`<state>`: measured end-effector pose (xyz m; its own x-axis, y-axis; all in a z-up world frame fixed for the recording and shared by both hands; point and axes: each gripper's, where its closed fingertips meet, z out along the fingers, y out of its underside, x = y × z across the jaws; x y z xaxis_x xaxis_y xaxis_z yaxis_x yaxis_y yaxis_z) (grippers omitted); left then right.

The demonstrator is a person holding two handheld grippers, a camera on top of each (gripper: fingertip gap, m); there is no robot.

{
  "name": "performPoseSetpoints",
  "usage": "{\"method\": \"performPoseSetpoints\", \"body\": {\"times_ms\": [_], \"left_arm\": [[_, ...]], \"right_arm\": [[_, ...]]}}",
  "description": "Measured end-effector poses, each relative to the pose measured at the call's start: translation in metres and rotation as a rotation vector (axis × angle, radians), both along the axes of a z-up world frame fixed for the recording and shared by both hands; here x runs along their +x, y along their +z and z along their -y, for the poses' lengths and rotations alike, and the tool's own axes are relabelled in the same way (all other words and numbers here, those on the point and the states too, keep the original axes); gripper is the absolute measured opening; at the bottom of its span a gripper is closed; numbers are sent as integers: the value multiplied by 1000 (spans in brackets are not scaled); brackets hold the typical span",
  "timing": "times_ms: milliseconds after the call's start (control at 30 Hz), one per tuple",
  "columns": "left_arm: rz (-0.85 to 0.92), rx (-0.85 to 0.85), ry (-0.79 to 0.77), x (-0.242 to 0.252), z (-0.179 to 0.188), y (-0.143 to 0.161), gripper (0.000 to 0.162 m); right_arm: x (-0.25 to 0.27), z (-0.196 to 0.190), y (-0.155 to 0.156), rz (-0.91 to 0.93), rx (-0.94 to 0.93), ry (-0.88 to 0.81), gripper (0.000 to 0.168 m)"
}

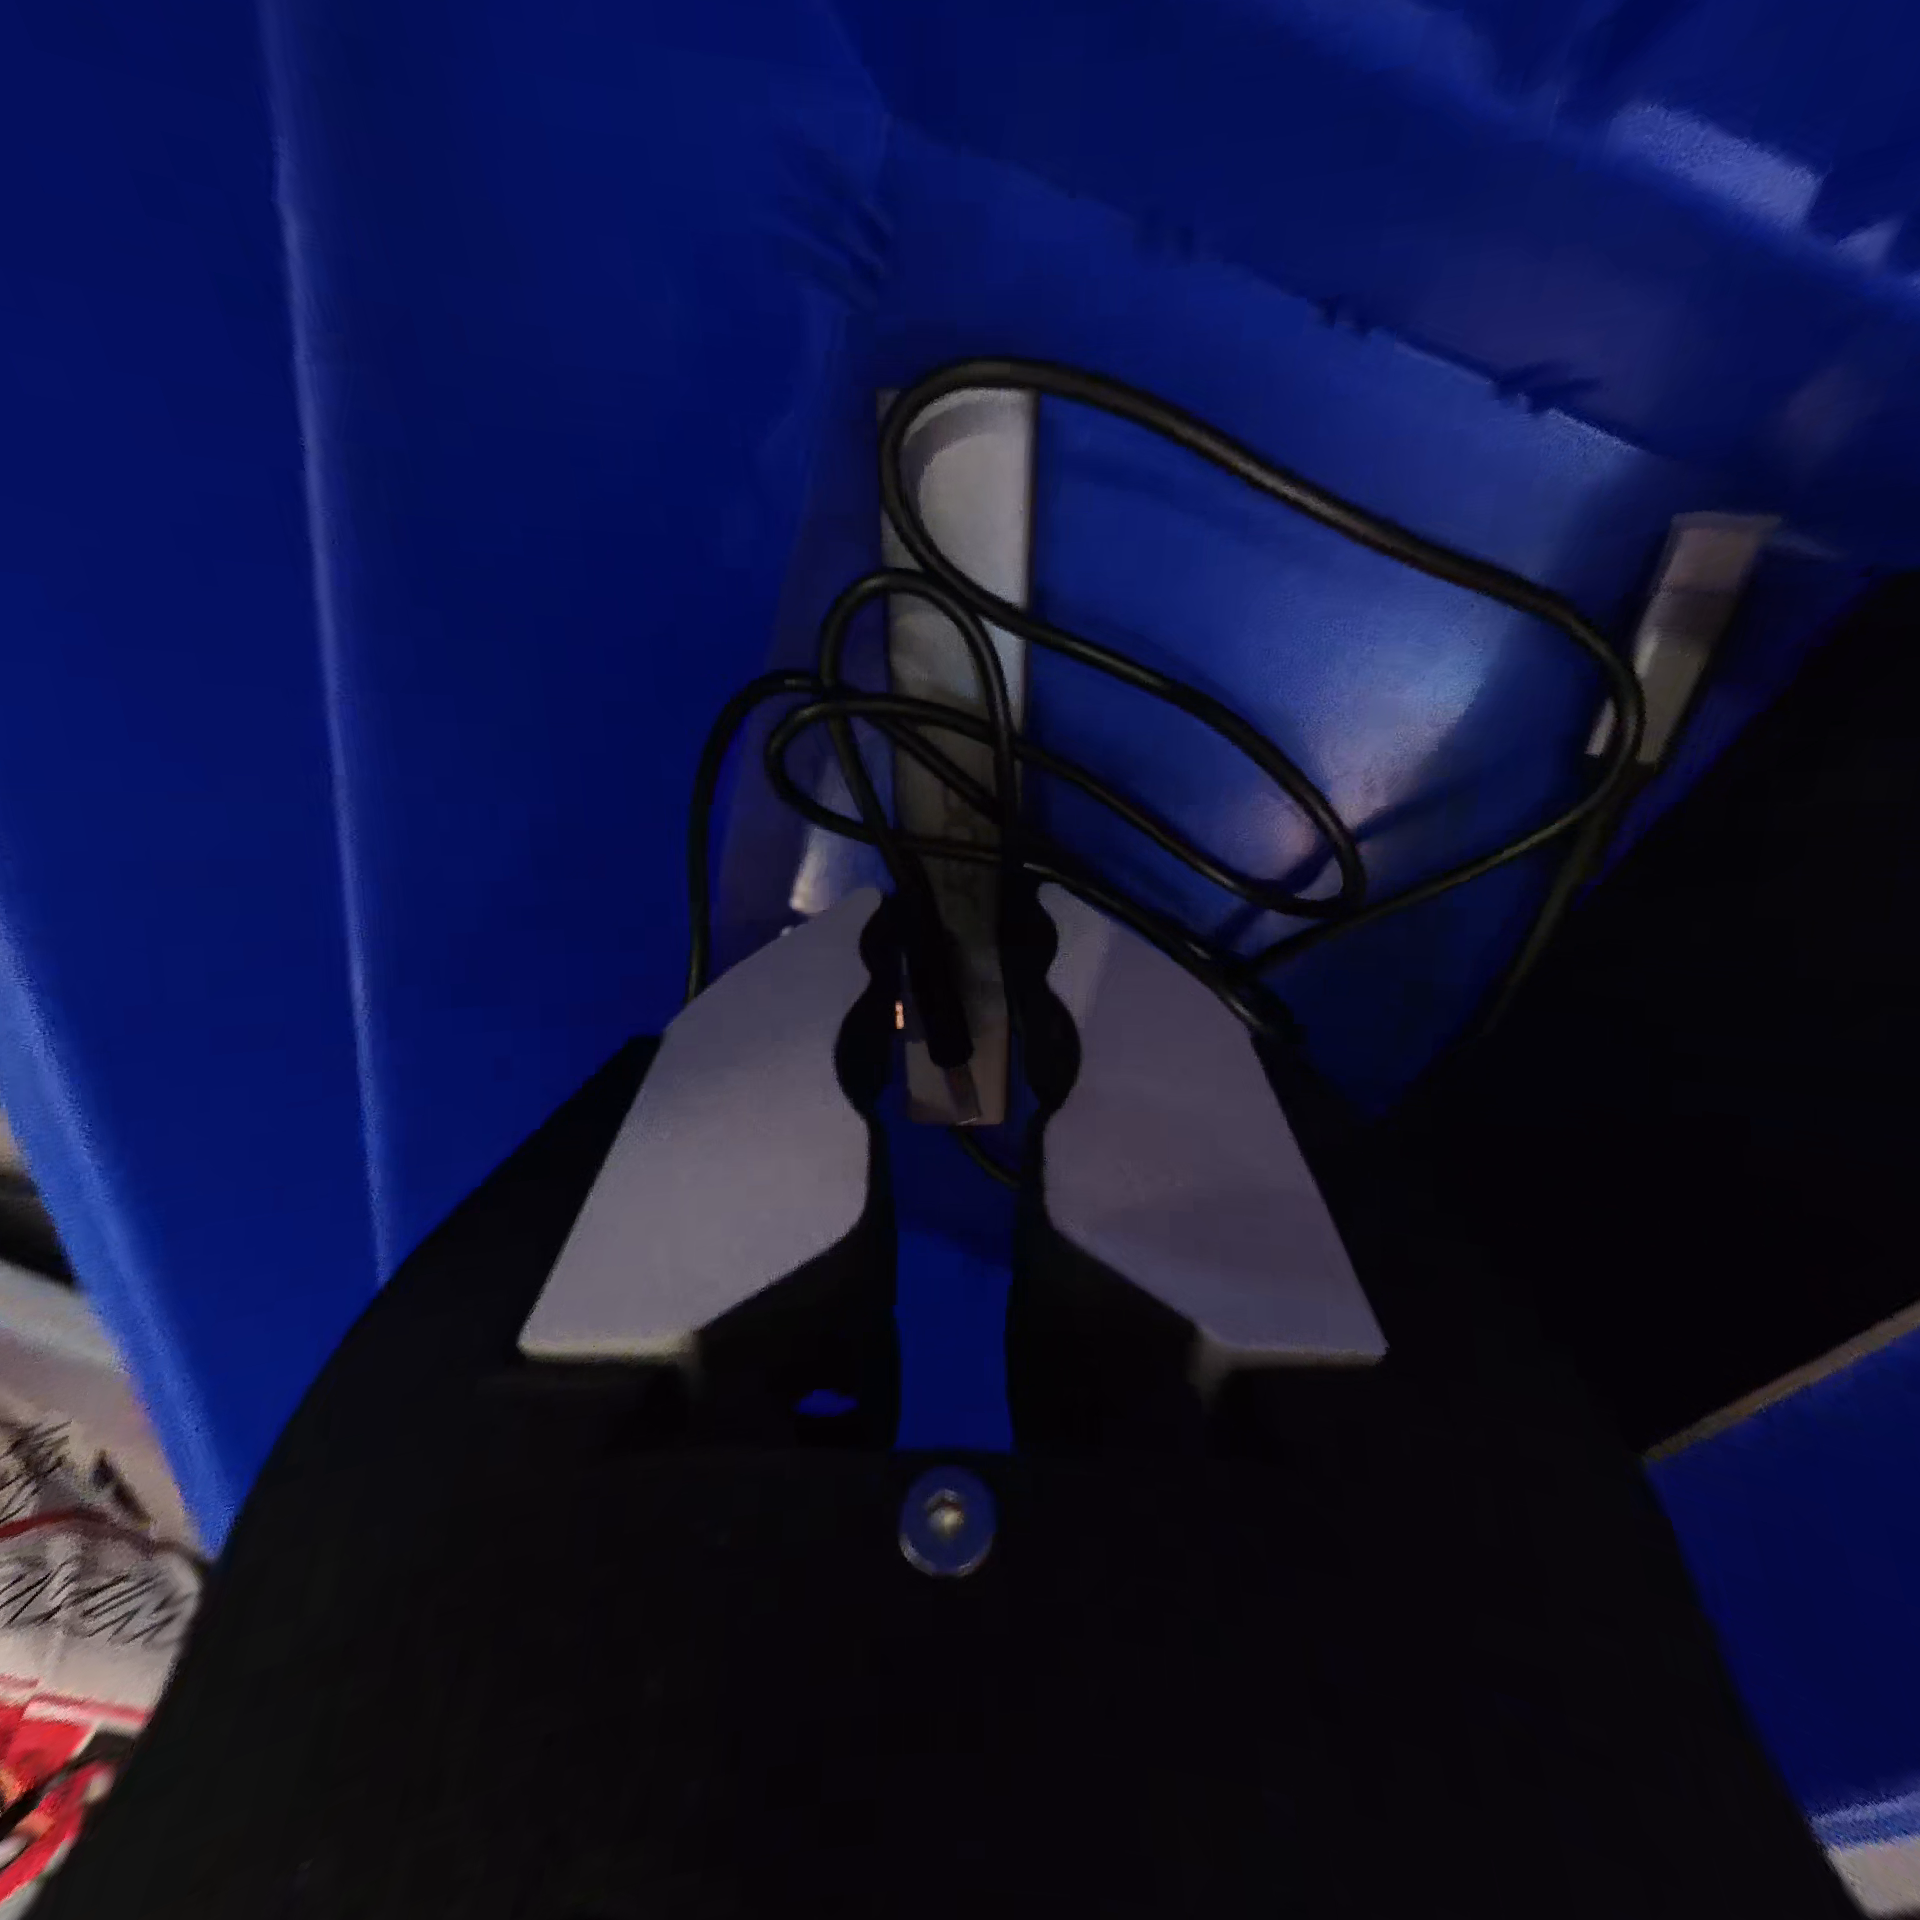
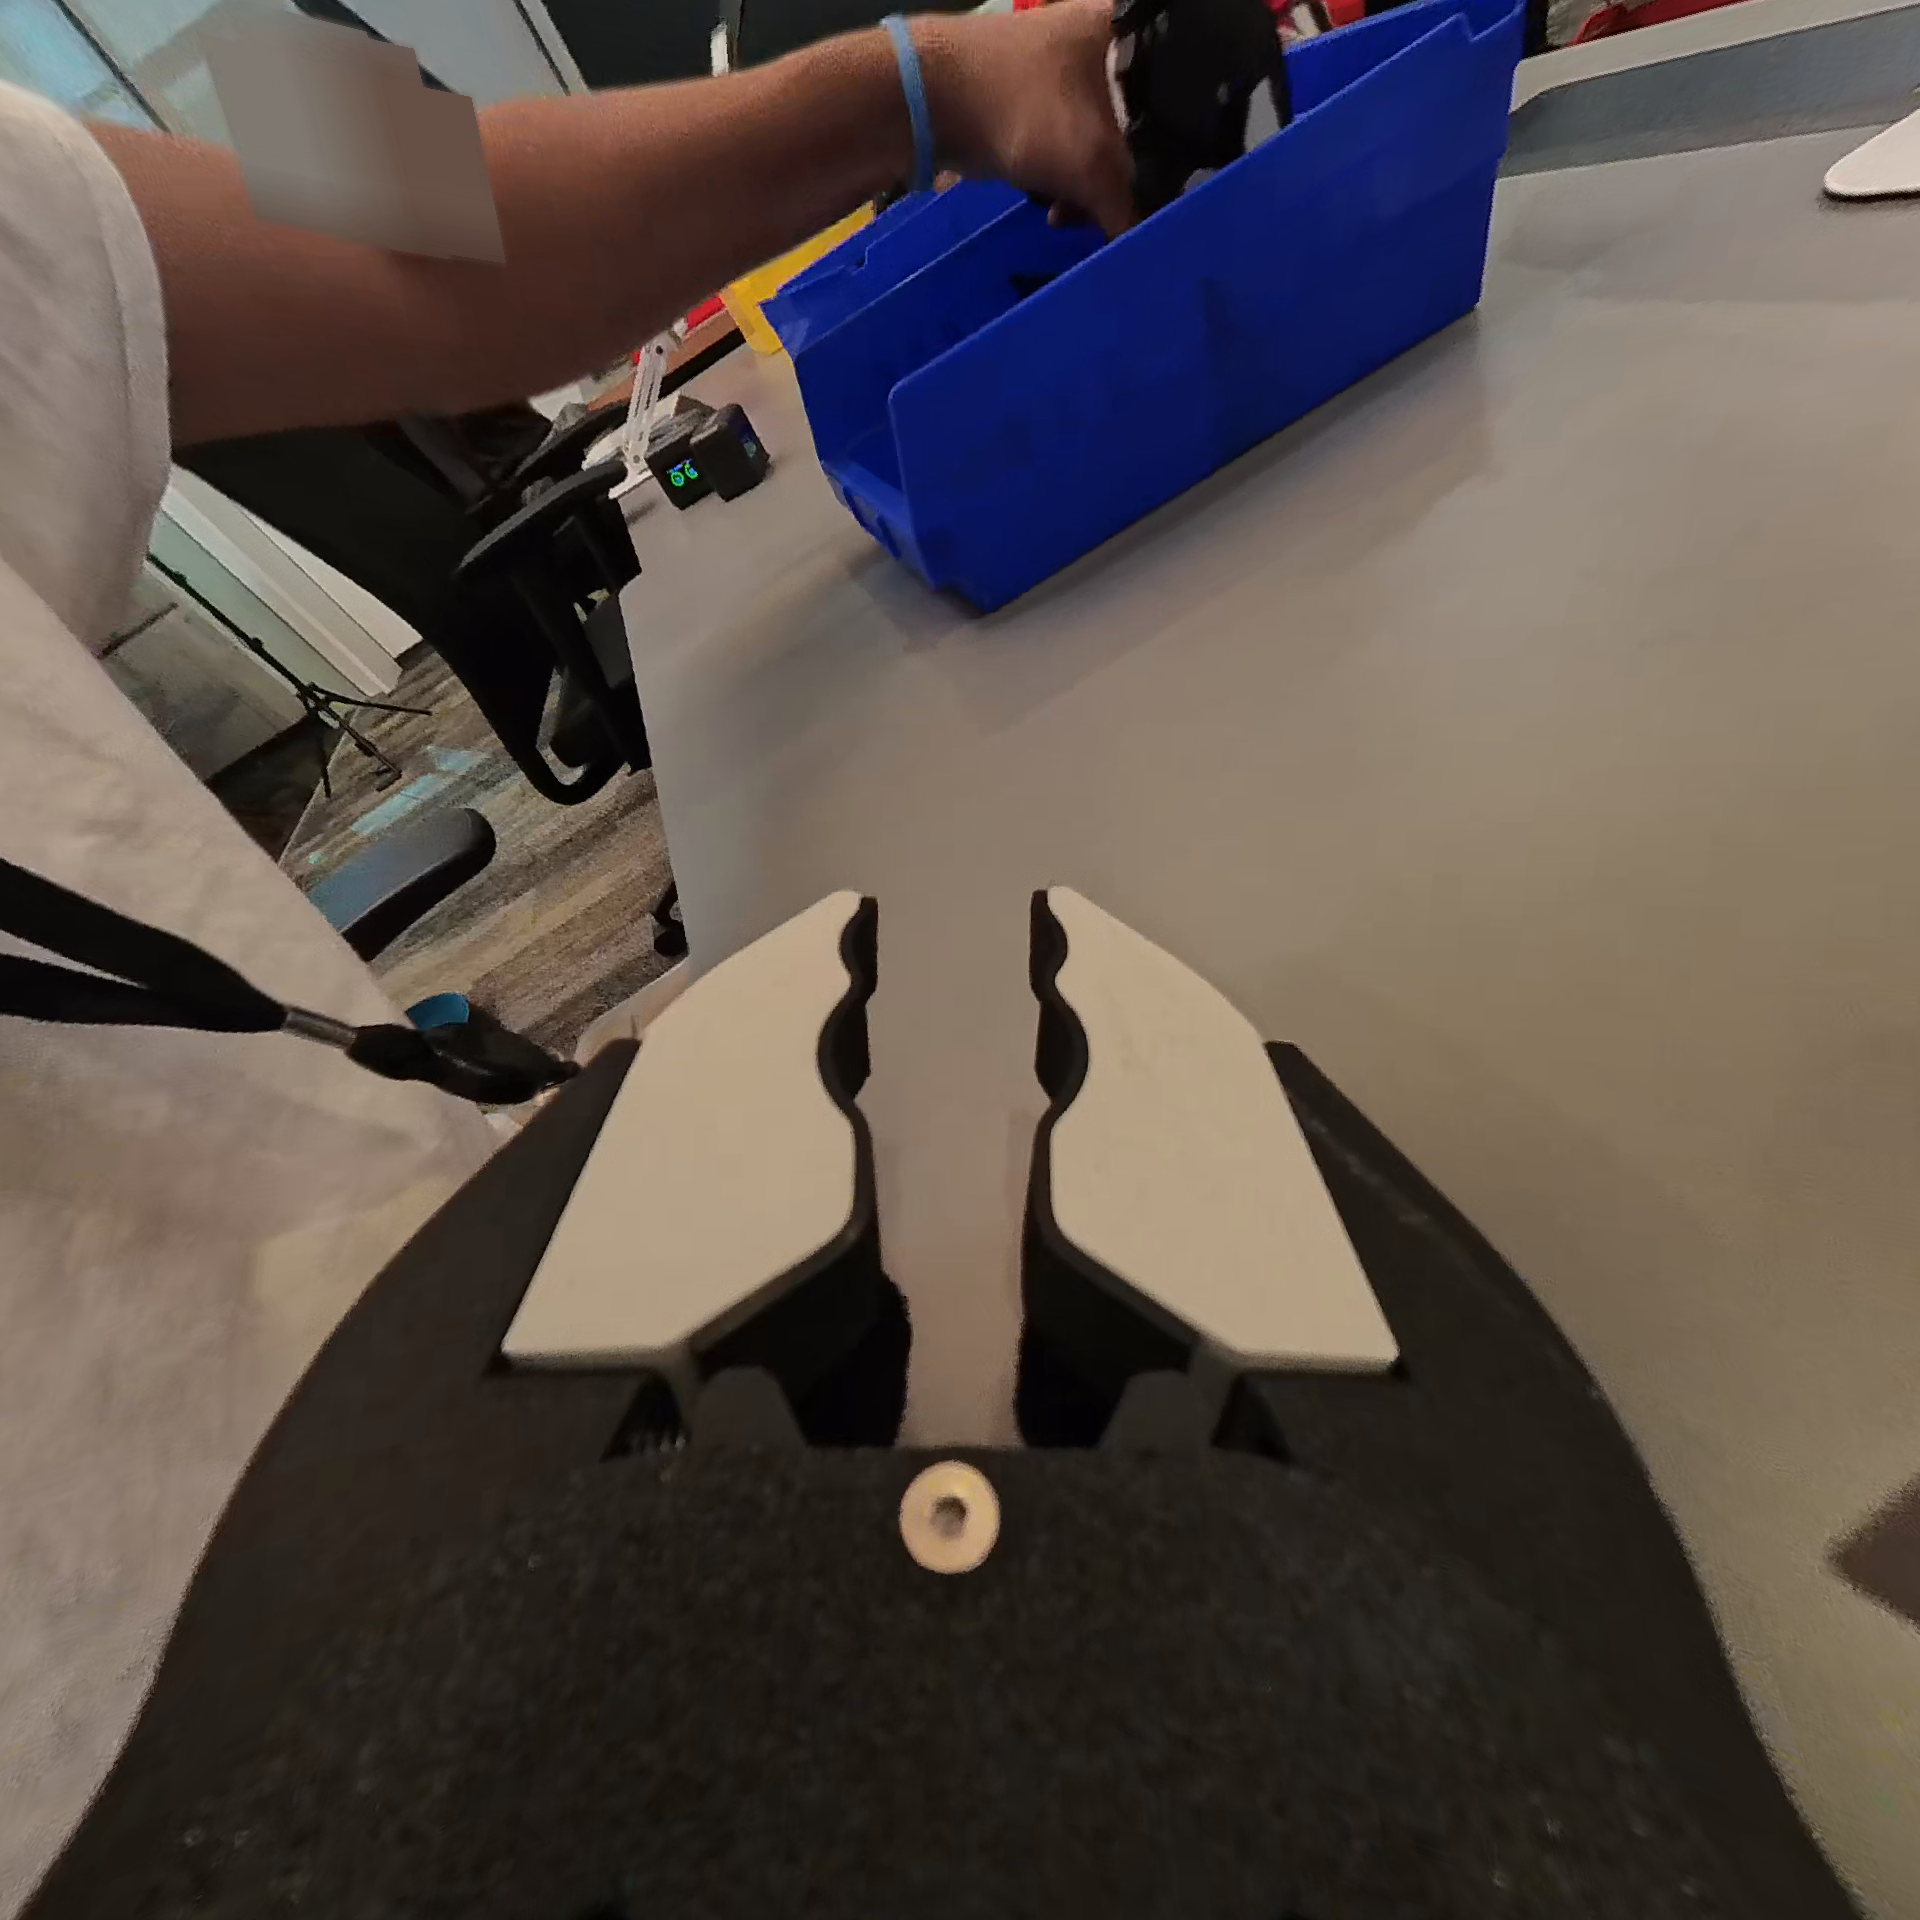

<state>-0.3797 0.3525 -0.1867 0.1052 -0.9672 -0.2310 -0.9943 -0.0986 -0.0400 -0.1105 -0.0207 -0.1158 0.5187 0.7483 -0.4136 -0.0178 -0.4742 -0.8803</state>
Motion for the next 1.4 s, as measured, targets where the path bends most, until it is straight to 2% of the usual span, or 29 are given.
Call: {"method": "performPoseSetpoints", "body": {"times_ms": [67,133,300,467,567,633,767,867,933,1067,1100,1133,1200,1300,1400], "left_arm": [[35,81,5,1,-1,13,21],[106,194,28,4,-3,39,22],[229,607,40,6,12,145,22],[216,1094,-116,42,89,253,21],[226,1233,-229,81,150,277,22],[263,1269,-306,110,189,274,21],[295,1305,-464,162,256,240,21],[313,1292,-527,188,289,211,22],[352,1254,-511,199,301,195,21],[408,1183,-507,217,319,172,21],[415,1178,-512,220,323,169,21],[422,1173,-511,223,326,166,21],[438,1133,-504,226,331,158,21],[503,971,-480,225,342,141,21],[680,805,-429,216,364,144,16]], "right_arm": [[4,0,2,-10,4,-17,26],[7,0,5,-24,8,-33,26],[13,1,8,-28,22,-66,25],[7,0,6,34,63,-69,25],[2,-7,12,87,125,-95,28],[-2,-15,28,85,171,-127,29],[-11,-24,77,17,283,-162,33],[-14,-26,108,-17,361,-157,35],[-18,-23,115,-23,371,-139,38],[-29,-21,107,24,365,-139,43],[-30,-21,104,36,364,-144,37],[-31,-19,100,46,361,-135,19],[-27,-17,95,49,362,-123,13],[-24,-13,78,33,303,-66,13],[-3,-22,58,22,244,-110,13]]}}
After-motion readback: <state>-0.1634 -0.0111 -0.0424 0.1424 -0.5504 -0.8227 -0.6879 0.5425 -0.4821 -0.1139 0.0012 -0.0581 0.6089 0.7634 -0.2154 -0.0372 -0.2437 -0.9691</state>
